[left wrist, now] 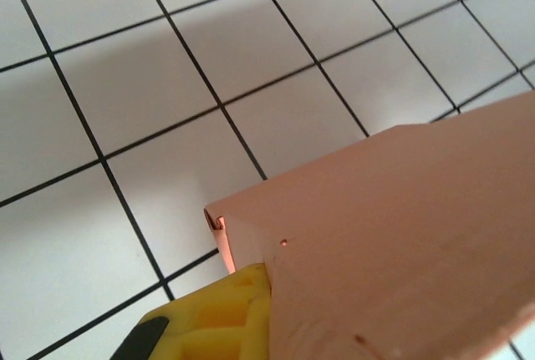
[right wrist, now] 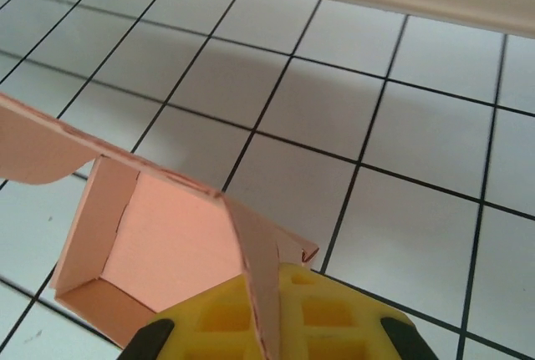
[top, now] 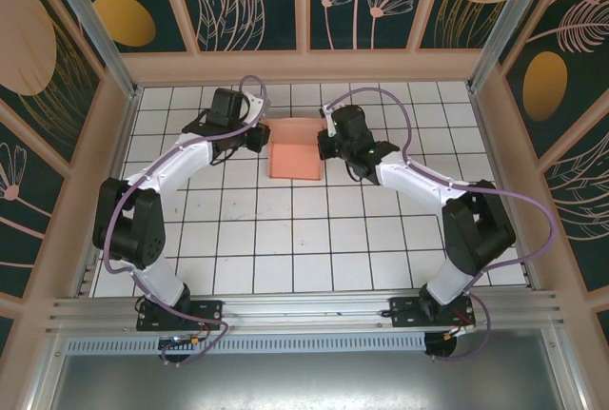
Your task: Fold the paper box
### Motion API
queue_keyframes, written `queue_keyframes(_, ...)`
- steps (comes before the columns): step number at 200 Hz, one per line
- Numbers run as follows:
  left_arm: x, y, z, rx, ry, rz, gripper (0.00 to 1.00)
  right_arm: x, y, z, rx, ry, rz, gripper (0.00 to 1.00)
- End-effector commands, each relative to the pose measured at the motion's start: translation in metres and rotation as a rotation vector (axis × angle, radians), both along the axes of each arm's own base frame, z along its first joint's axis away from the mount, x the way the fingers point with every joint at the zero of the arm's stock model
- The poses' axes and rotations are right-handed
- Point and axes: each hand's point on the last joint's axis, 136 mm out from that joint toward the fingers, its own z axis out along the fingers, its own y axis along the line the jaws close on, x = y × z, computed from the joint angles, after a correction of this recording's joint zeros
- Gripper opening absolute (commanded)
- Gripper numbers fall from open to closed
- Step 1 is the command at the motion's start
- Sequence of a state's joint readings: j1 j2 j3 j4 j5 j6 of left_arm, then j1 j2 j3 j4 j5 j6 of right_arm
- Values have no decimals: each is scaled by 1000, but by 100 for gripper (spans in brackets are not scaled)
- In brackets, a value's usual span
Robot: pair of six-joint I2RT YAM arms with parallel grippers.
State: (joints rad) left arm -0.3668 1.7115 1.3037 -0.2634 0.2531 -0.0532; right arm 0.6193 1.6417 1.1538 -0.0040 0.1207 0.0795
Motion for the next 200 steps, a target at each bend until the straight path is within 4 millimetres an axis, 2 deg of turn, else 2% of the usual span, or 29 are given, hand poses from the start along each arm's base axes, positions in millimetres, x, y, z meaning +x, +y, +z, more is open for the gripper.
queue_keyframes(1, 16, -25, 29, -151, -103, 62, 0, 5, -15, -6, 77, 11, -170, 0)
queue_keyframes(23, 13, -34, 25, -179, -100, 82, 0, 7, -14, -10, 125, 22, -209, 0)
queue_keyframes(26, 14, -35, 11, -165, -75, 85, 0, 8, -13, -11, 129, 25, -212, 0)
queue_keyframes(31, 14, -36, 5, -158, -65, 88, 0, 8, -13, -11, 136, 25, -214, 0)
queue_keyframes(74, 21, -32, -19, -172, -24, 189, 0, 11, -23, -23, 148, -28, -317, 0)
queue_keyframes(128, 22, -46, -24, -225, -13, 198, 0, 6, -30, -41, 166, -41, -379, 0)
queue_keyframes(176, 13, -42, -37, -243, 11, 223, 0, -3, -42, -51, 203, -49, -436, 0)
queue_keyframes(200, 10, -42, -38, -249, 13, 228, 0, -3, -44, -49, 229, -36, -472, 0)
